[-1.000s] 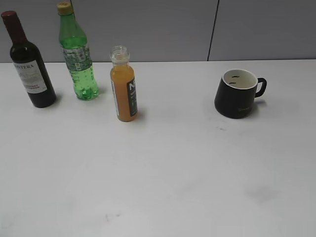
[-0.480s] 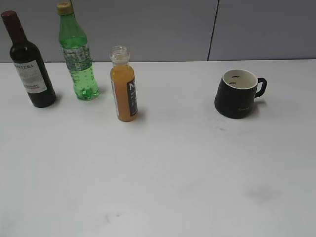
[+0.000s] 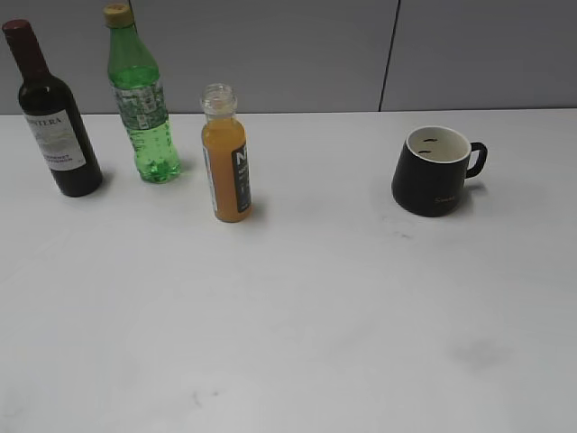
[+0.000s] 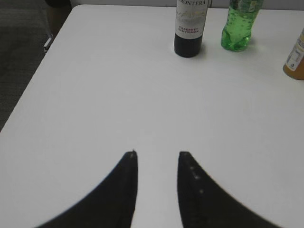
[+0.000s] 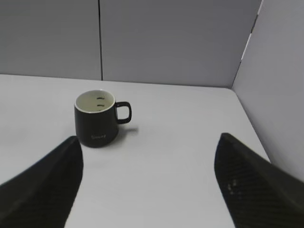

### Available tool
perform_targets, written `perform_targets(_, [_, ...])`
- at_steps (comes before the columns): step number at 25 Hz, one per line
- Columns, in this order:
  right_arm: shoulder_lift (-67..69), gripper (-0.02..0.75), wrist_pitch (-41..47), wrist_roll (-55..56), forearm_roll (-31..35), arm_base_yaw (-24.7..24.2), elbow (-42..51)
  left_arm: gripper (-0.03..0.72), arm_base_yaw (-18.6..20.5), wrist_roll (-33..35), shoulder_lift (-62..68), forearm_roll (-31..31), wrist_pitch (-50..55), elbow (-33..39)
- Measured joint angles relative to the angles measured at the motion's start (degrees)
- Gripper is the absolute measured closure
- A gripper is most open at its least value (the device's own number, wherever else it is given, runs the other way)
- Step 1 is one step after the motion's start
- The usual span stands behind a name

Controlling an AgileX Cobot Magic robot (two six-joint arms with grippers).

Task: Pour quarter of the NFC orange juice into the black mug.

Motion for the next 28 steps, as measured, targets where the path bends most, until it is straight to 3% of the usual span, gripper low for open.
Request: perform_targets(28, [78.2,0.091,-81.2,1.3,-4.0,0.0,0.8,0.456,0.0,0.0,0.0,0.0,0.0,0.0])
